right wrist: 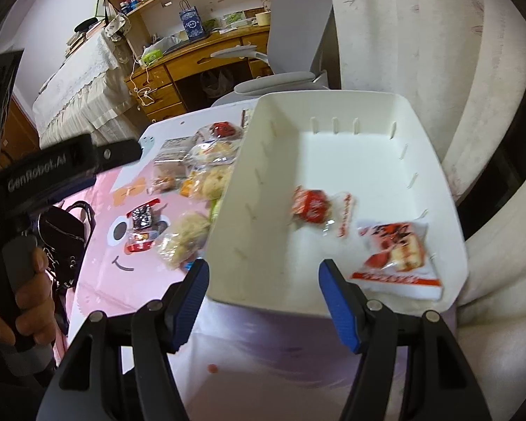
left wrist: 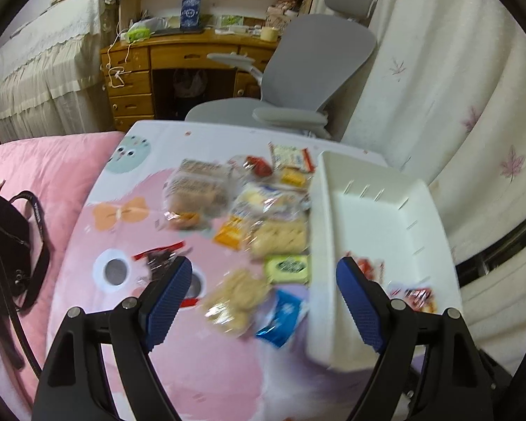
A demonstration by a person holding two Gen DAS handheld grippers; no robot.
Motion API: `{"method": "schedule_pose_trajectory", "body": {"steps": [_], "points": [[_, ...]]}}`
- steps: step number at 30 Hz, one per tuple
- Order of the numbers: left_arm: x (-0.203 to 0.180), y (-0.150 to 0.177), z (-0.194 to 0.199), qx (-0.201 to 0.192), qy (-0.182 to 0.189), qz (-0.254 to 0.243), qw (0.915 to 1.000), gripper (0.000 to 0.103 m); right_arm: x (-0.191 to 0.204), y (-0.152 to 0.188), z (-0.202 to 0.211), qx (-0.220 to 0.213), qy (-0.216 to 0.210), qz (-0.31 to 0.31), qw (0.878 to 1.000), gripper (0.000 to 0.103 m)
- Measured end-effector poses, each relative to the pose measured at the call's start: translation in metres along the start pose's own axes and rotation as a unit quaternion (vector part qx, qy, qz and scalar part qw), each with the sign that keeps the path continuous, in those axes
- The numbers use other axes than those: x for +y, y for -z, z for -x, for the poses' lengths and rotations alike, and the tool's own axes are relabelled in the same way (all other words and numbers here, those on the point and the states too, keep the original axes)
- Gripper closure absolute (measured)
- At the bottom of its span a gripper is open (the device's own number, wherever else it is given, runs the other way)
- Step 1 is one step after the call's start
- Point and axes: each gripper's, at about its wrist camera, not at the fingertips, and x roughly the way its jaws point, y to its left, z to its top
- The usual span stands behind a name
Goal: Organize snacks
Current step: 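Withdraw both open tools from the tray back to the snack pile, then grasp dark snack bag with red label with left tool while right tool grasps clear bag of yellow cakes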
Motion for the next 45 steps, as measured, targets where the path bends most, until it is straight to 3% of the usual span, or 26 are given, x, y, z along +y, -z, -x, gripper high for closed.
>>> {"method": "schedule_pose_trajectory", "body": {"steps": [15, 26, 35, 45], "points": [[0.1, 0.011, 0.012, 0.058, 0.007, -0.064, 0.9963, 0.02, 0.085, 0.023, -0.008, -0.017, 0.028, -0.09, 0.995, 0.037], [0.155, 0.01, -0.012, 0.126, 0.034, -0.091, 0.9872, 0.02, 0.133, 0.041, -0.027, -0.029, 0.063, -0.171, 0.983, 0.037], [0.169, 0.011, -0.039, 0.171, 0.023, -0.099, 0.98, 0.02, 0.152, 0.048, -0.046, -0.022, 0.088, -0.191, 0.977, 0.037], [0.168, 0.0, -0.078, 0.218, 0.011, -0.097, 0.9712, 0.02, 0.154, 0.032, -0.083, -0.022, 0.092, -0.158, 0.983, 0.037]]}}
